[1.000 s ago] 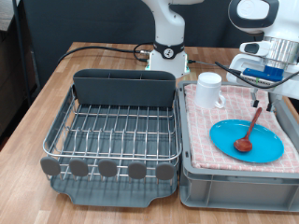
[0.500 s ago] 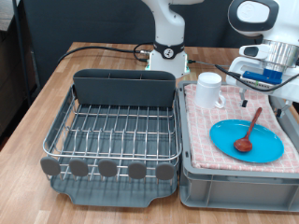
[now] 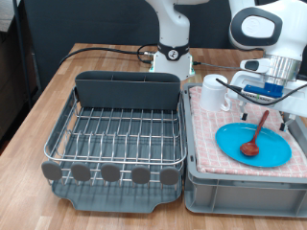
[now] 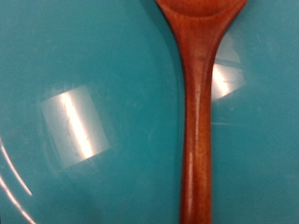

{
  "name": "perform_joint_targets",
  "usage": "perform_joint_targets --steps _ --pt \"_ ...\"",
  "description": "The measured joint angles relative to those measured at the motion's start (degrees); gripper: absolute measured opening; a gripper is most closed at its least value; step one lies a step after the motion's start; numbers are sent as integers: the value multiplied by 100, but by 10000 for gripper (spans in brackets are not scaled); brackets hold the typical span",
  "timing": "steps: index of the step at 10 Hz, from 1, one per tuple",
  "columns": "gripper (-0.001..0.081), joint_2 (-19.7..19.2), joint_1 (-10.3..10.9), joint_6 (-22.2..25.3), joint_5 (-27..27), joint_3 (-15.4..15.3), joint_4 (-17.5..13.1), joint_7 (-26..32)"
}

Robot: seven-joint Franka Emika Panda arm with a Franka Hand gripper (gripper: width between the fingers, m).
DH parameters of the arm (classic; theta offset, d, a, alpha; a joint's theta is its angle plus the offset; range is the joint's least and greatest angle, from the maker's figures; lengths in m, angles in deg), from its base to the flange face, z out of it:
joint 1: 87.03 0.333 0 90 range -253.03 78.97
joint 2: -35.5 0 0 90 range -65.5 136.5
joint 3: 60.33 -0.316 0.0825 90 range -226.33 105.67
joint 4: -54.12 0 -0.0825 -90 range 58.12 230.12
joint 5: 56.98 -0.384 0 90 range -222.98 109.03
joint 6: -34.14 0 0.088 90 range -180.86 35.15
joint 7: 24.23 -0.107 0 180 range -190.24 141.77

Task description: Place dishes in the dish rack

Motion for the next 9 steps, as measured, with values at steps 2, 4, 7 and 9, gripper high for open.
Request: perform_joint_targets --steps 2,4,7,9 --pt "802 -100 0 -8 58 5 -7 -42" --pt "802 -185 0 -12 182 15 -40 -157" --pt "529 -241 0 -12 292 23 -62 -245" --pt "327 -258 0 -22 346 36 -63 -280"
